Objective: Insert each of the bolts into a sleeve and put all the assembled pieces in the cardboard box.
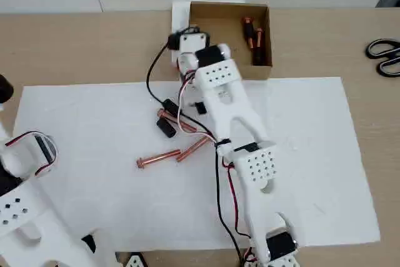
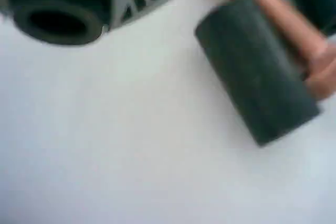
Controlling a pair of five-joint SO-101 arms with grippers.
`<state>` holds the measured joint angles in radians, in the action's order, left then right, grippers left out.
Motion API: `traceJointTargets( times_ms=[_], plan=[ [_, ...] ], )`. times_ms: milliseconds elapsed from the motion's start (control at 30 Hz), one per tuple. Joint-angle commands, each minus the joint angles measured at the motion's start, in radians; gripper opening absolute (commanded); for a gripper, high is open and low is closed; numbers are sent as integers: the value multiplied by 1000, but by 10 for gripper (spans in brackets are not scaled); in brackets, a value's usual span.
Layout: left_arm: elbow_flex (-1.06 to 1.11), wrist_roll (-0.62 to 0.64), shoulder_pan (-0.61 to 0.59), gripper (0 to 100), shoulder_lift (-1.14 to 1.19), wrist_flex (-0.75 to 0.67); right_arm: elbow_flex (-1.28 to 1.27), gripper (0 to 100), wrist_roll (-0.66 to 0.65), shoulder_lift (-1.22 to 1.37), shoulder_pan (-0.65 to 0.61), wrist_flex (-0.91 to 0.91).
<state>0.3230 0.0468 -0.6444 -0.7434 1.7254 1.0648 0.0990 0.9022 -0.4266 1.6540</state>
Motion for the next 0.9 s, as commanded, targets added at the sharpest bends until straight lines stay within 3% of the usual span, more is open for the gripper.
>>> traceJointTargets(
  times_ms=[0,233,533,867],
  plan=[
    [-4,0,5,162,-15,-2,80,4,-3,-188,48,28],
    [-4,0,5,162,-12,-2,-209,4,-40,-424,136,41],
    [-4,0,5,162,-11,-2,-752,4,-40,-843,151,27],
    [-4,0,5,162,-11,-3,-1109,4,-35,-840,232,-315]
  ],
)
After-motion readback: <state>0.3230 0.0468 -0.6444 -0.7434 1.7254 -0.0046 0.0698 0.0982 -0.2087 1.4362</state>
